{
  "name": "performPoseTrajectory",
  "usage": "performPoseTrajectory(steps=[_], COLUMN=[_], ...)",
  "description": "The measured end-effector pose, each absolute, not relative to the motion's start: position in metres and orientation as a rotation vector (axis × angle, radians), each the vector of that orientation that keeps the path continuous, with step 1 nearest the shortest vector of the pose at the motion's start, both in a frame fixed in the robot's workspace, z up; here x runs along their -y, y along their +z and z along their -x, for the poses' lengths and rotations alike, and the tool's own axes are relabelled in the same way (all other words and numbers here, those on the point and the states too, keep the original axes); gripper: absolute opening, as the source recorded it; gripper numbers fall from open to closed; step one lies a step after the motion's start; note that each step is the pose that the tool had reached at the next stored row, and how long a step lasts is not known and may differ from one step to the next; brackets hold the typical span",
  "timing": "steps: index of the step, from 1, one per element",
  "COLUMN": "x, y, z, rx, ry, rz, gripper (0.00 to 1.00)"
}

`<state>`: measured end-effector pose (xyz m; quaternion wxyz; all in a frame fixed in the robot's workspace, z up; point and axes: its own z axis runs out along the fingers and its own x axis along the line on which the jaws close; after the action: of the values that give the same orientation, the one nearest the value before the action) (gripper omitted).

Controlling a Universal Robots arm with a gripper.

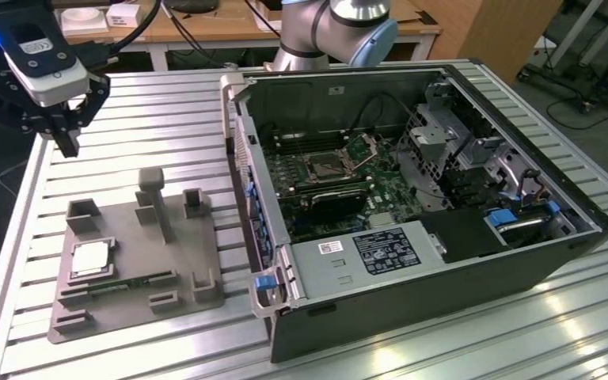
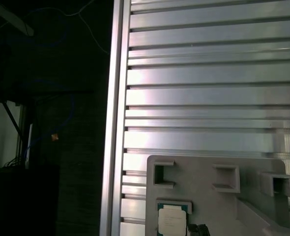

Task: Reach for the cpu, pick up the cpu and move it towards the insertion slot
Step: 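Reach for the cpu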

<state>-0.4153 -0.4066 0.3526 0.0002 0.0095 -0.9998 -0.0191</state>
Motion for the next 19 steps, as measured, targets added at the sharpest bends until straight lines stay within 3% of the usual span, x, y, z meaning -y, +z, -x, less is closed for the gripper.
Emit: performPoseTrajectory(steps=[19], x=[0.4095], y=[0.3462], z=[0.4198], rx=[3.144], ry=[-0.058], rz=[-0.03], gripper=[0.11])
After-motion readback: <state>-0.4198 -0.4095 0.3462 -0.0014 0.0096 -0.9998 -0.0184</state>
